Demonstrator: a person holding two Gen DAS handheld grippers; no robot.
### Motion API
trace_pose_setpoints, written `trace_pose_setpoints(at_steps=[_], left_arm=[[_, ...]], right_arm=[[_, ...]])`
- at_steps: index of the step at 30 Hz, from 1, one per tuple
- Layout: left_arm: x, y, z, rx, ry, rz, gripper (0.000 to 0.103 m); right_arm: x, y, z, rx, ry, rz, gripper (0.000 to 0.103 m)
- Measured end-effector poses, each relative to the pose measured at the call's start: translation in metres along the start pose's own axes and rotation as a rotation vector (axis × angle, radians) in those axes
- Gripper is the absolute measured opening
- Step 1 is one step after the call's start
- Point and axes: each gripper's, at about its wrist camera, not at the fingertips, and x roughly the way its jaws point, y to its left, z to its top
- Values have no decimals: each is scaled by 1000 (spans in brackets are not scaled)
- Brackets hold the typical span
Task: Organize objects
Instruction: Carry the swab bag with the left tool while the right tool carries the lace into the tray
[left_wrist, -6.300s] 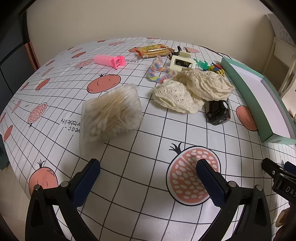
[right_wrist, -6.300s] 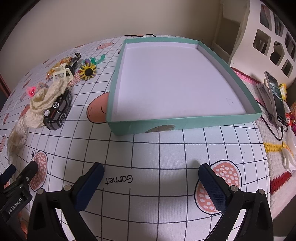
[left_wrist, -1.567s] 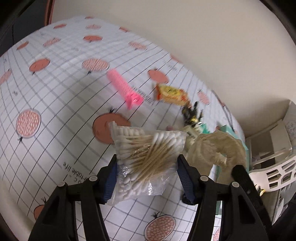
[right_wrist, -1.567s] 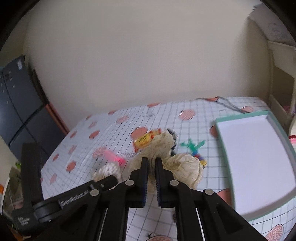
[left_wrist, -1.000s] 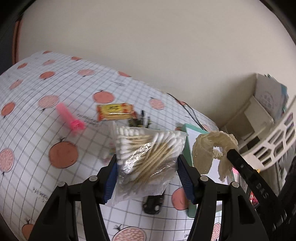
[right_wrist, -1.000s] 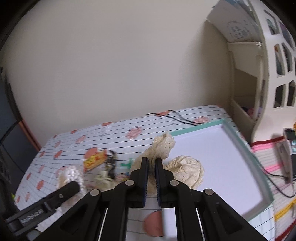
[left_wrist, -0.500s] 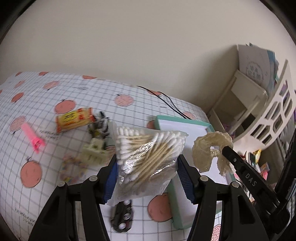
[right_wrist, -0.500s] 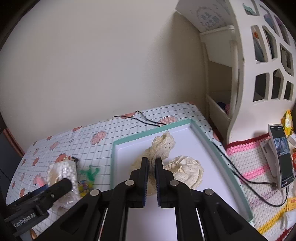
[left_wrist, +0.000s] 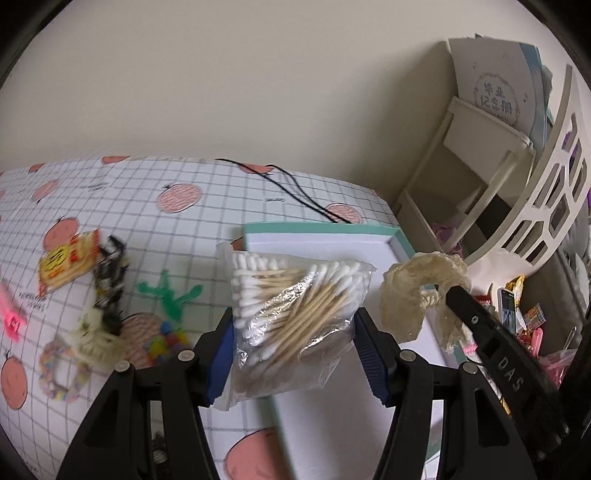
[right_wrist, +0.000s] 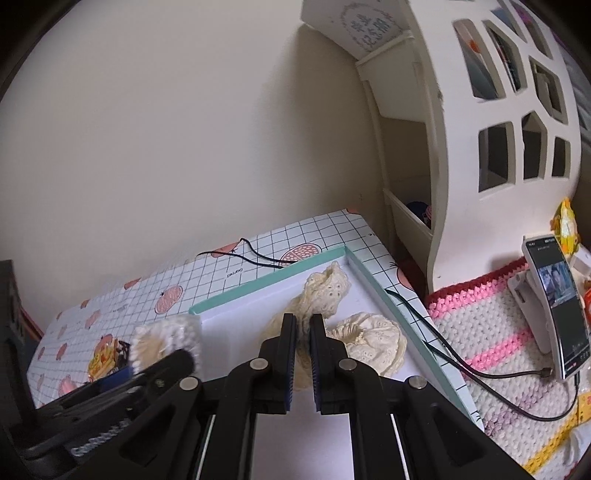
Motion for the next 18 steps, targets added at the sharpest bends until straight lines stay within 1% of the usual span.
trace_pose_setpoints(at_steps=[7,10,18], left_arm=[[21,-22,9,46,24,1,63],[30,-25,10,48,39,11,63],[42,-30,6,57,73,21,63]], right_arm=[[5,-2,-4,-12,20,-21,9],[7,-4,-5,3,28,-14,10],[4,-3,-3,-5,37,-22,11]])
